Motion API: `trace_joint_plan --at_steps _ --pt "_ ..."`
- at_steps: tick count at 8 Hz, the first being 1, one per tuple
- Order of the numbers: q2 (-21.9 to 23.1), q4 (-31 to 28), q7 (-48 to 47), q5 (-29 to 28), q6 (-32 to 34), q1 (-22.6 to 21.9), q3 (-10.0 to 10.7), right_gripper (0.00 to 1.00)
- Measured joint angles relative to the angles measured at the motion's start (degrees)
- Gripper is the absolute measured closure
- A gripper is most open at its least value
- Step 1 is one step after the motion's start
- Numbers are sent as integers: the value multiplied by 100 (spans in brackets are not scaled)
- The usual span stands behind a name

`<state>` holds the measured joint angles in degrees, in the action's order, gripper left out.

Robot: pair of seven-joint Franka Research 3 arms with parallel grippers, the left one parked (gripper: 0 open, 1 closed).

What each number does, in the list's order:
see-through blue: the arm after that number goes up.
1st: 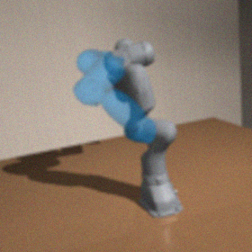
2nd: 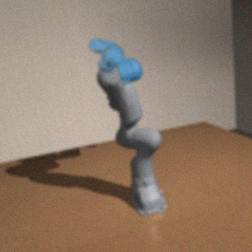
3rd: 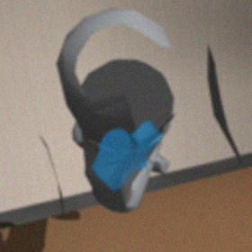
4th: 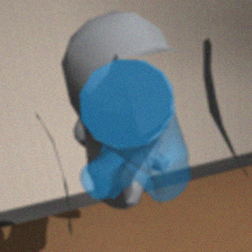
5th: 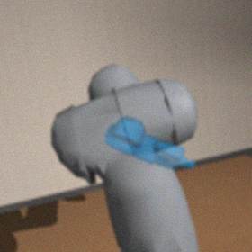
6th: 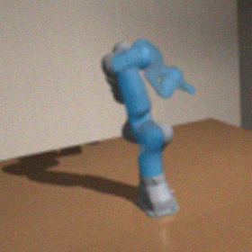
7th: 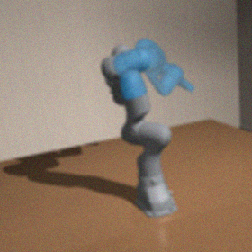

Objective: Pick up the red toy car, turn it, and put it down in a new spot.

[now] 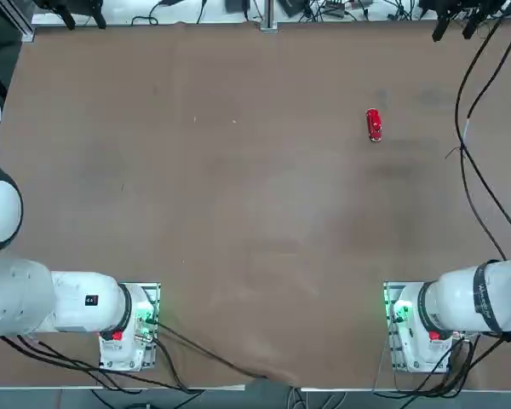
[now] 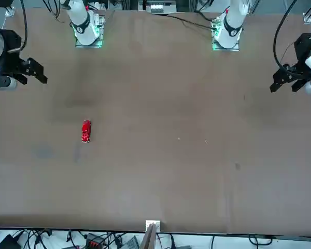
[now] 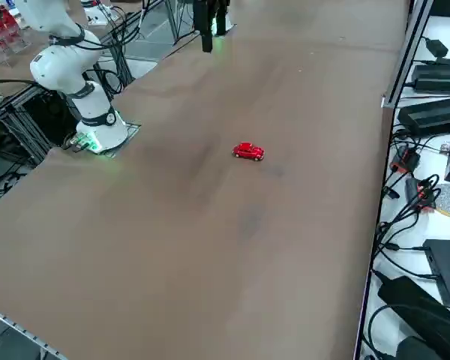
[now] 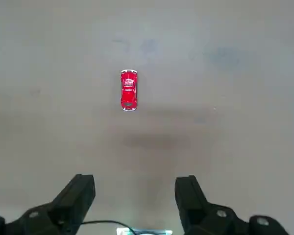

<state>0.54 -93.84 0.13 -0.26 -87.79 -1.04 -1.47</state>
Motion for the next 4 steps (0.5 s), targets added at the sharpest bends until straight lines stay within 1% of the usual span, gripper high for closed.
trace_joint_plan --at_steps 4 --pt "-245 67 7 1 214 -1 4 0"
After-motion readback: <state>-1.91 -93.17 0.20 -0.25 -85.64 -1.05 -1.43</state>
